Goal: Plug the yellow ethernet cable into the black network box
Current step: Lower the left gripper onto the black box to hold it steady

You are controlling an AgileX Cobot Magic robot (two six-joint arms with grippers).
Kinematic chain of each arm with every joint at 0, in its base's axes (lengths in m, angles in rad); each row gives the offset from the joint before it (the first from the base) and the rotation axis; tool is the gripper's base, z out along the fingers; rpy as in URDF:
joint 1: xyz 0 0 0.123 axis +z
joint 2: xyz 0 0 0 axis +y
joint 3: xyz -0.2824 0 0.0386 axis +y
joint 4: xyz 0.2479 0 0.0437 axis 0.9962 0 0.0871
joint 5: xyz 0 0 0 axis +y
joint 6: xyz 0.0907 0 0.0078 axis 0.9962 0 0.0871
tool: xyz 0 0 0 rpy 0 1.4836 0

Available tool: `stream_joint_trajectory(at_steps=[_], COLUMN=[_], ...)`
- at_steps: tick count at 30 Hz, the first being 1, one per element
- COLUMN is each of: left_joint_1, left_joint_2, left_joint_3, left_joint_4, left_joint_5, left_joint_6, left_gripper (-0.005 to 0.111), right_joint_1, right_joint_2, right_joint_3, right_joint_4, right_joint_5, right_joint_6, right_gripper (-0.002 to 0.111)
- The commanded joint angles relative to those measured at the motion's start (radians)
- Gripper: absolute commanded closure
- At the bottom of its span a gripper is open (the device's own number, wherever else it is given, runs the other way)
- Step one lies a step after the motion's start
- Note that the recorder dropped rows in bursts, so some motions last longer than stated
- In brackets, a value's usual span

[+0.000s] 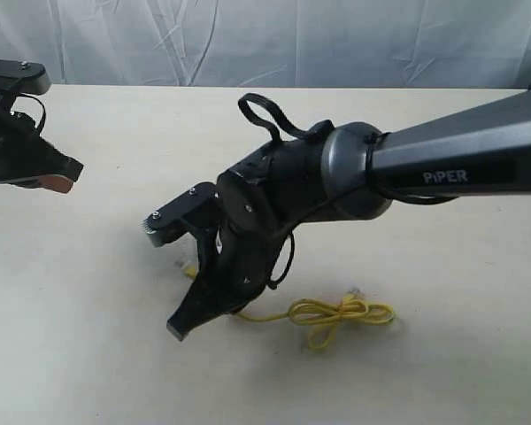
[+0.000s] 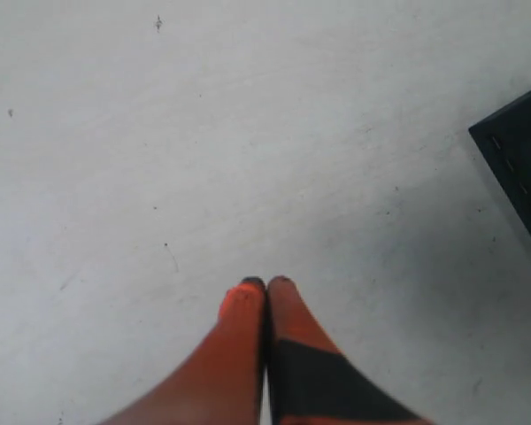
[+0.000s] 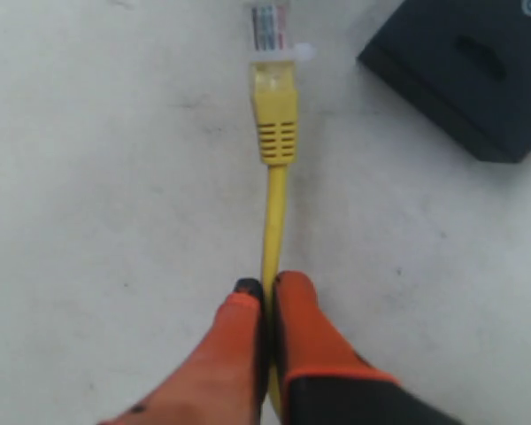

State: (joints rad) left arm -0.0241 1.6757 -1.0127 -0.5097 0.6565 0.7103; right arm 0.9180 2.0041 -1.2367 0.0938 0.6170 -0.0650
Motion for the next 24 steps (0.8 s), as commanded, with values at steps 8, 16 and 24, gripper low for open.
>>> stream_joint_trajectory(at_steps=[8,16,24], left_joint_1=[0.003,-0.037,-0.192], left_joint_2=[-0.001,0.013,0.200], left_joint_3=[-0.005,-0.030,-0.293], left_joint_4=[-0.034,-0.350,-0.257], left_joint_5=[0.005,0.000,0.042], left_joint_6=[0.008,0.346,0.340], left_gripper=[0.107,0.107,0.107], right_joint_1=[0.001,0.001,-0.052], right_joint_2=[0.001,-0.016,-0.090], right_joint_3=[-0.008,-0.005,-0.005], right_joint_4=[-0.319,-0.386,-0.421], right_joint_5=[0.118,0.175,0.265], right_joint_6=[0.328,0.337,0.311], right_gripper=[0.109,0.109,0.109])
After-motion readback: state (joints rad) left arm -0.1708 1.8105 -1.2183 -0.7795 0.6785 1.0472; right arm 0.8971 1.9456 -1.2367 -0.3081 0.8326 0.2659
